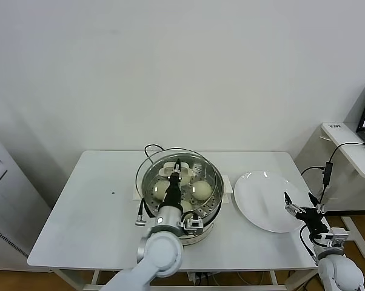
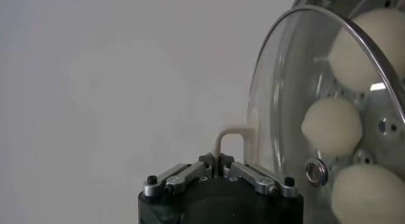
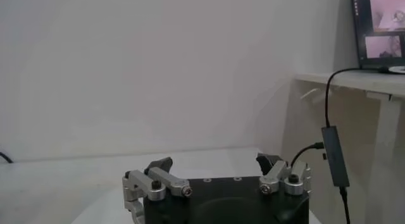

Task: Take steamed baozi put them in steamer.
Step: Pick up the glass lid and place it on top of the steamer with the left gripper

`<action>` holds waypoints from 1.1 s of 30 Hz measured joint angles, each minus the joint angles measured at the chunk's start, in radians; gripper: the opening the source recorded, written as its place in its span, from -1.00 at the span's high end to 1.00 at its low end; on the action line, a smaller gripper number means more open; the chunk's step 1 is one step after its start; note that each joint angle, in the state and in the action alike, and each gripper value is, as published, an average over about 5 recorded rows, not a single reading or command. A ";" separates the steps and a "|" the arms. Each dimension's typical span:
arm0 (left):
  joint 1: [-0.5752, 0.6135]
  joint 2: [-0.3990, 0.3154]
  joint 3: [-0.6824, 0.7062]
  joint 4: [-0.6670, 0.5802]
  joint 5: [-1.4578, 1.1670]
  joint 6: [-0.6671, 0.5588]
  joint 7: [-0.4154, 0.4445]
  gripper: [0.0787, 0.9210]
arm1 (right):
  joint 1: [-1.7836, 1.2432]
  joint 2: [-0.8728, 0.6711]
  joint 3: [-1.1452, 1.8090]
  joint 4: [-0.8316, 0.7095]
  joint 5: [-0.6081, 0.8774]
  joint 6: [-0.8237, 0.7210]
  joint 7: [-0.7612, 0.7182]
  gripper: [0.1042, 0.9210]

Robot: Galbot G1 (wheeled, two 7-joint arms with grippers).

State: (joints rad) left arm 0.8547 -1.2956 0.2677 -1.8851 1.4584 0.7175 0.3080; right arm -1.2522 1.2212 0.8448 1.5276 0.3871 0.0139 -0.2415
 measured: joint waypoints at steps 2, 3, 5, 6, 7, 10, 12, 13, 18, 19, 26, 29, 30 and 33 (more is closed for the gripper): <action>-0.001 -0.007 0.006 0.009 0.000 0.001 -0.002 0.92 | 0.000 0.001 0.001 -0.001 -0.001 0.000 -0.001 -0.76; -0.002 -0.010 0.009 0.013 -0.001 0.001 -0.003 0.92 | 0.000 0.002 0.001 -0.002 -0.001 0.000 -0.001 -0.76; -0.001 -0.016 0.014 0.021 -0.001 0.002 -0.004 0.92 | 0.000 0.002 0.002 -0.003 -0.001 0.000 -0.002 -0.76; -0.001 -0.019 0.016 0.024 -0.001 0.002 -0.005 0.92 | 0.000 0.002 0.003 -0.004 -0.001 0.000 -0.002 -0.76; 0.000 -0.021 0.018 0.027 -0.001 0.003 -0.005 0.92 | 0.000 0.003 0.003 -0.005 -0.002 0.001 -0.002 -0.76; 0.002 -0.028 0.021 0.036 -0.001 0.003 -0.007 0.92 | 0.000 0.004 0.004 -0.006 -0.003 0.001 -0.004 -0.76; 0.003 -0.030 0.023 0.040 -0.001 0.003 -0.009 0.92 | -0.001 0.005 0.006 -0.006 -0.003 0.001 -0.005 -0.76; 0.004 -0.030 0.023 0.041 -0.001 0.003 -0.009 0.92 | -0.001 0.005 0.006 -0.007 -0.003 0.002 -0.006 -0.76; 0.006 -0.034 0.025 0.050 -0.002 0.004 -0.013 0.92 | -0.002 0.007 0.008 -0.008 -0.005 0.004 -0.008 -0.76; 0.006 -0.034 0.025 0.052 -0.004 0.005 -0.015 0.92 | -0.002 0.008 0.009 -0.008 -0.006 0.004 -0.008 -0.76; 0.013 -0.036 0.025 0.062 -0.022 0.017 -0.036 0.90 | -0.007 0.012 0.016 -0.008 -0.007 0.009 -0.014 -0.76; 0.018 -0.035 0.025 0.064 -0.031 0.018 -0.046 0.78 | -0.009 0.014 0.018 -0.006 -0.007 0.010 -0.017 -0.76; 0.020 -0.034 0.025 0.063 -0.035 0.019 -0.050 0.72 | -0.010 0.015 0.018 -0.006 -0.006 0.010 -0.018 -0.76; 0.029 -0.027 0.022 0.053 -0.049 0.019 -0.061 0.52 | -0.014 0.015 0.020 0.000 -0.003 0.008 -0.025 -0.76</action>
State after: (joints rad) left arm 0.8832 -1.3230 0.2892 -1.8321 1.4097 0.7366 0.2466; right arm -1.2658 1.2364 0.8645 1.5274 0.3837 0.0215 -0.2668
